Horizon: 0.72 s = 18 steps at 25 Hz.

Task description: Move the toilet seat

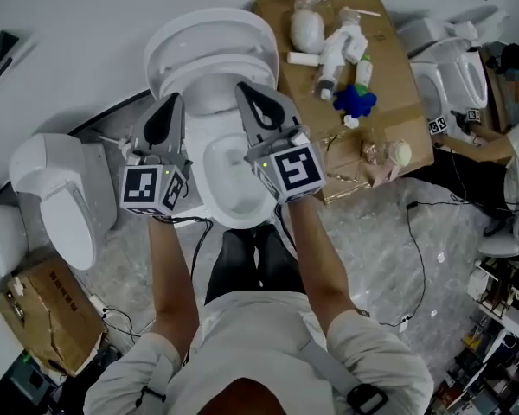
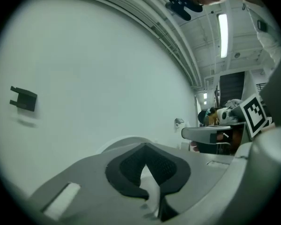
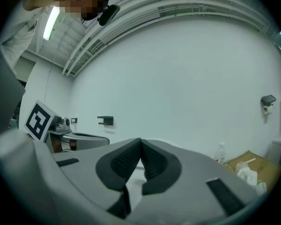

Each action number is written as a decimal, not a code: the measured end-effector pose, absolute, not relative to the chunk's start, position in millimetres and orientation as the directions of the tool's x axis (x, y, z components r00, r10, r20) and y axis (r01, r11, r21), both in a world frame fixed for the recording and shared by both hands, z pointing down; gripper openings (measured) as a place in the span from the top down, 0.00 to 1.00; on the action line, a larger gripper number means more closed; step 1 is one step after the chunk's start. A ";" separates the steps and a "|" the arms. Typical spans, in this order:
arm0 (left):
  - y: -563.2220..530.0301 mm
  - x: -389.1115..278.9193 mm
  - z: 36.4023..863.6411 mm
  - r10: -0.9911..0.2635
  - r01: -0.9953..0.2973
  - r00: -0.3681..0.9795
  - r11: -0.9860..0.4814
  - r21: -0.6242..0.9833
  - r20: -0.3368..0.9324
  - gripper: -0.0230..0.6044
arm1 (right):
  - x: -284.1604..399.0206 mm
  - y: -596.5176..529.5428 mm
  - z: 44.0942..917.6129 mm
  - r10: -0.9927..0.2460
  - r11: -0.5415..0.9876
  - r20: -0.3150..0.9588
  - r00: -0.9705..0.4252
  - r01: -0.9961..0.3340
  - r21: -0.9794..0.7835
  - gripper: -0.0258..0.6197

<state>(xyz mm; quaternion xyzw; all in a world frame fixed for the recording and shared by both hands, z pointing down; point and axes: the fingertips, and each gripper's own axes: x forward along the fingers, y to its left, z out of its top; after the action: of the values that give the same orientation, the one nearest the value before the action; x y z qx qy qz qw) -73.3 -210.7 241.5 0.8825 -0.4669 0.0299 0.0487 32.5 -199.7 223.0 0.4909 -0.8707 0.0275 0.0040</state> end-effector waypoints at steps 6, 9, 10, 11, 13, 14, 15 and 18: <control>-145.7 -70.8 166.8 -0.790 -0.787 0.612 -0.607 0.112 0.020 0.97 | 34.6 -135.9 160.4 -0.818 0.575 0.015 -0.575 -0.817 -0.041 0.96; -117.2 -70.3 138.7 -0.784 -0.779 0.621 -0.616 0.117 0.003 0.97 | 36.9 -106.6 130.2 -0.807 0.591 0.003 -0.591 -0.806 -0.029 0.96; -107.8 -69.4 130.8 -0.782 -0.777 0.623 -0.619 0.114 0.000 0.97 | 37.8 -96.9 120.7 -0.804 0.595 -0.003 -0.595 -0.803 -0.027 0.96; -98.8 -68.4 123.4 -0.780 -0.775 0.625 -0.622 0.112 -0.005 0.97 | 38.4 -87.6 112.1 -0.800 0.601 -0.008 -0.601 -0.799 -0.022 0.96; -81.7 -66.0 111.3 -0.778 -0.773 0.628 -0.625 0.111 -0.010 0.97 | 38.5 -69.6 99.2 -0.787 0.617 -0.013 -0.617 -0.787 -0.009 0.96; -73.2 -64.5 107.4 -0.776 -0.770 0.631 -0.628 0.111 -0.009 0.97 | 38.5 -60.4 95.3 -0.780 0.626 -0.013 -0.626 -0.780 -0.005 0.96; -65.2 -62.8 104.8 -0.773 -0.768 0.634 -0.631 0.113 -0.006 0.97 | 38.8 -52.0 92.8 -0.774 0.633 -0.009 -0.633 -0.774 -0.001 0.96; -47.3 -61.8 98.0 -0.768 -0.763 0.640 -0.636 0.117 -0.005 0.97 | 35.8 -36.2 87.6 -0.758 0.653 0.005 -0.653 -0.758 0.004 0.96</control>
<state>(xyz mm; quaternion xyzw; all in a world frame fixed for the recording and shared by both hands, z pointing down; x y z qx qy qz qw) -61.8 -47.3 98.0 0.9040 -0.4235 -0.0272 0.0519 35.8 -36.2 87.6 0.4167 -0.9090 -0.0008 0.0029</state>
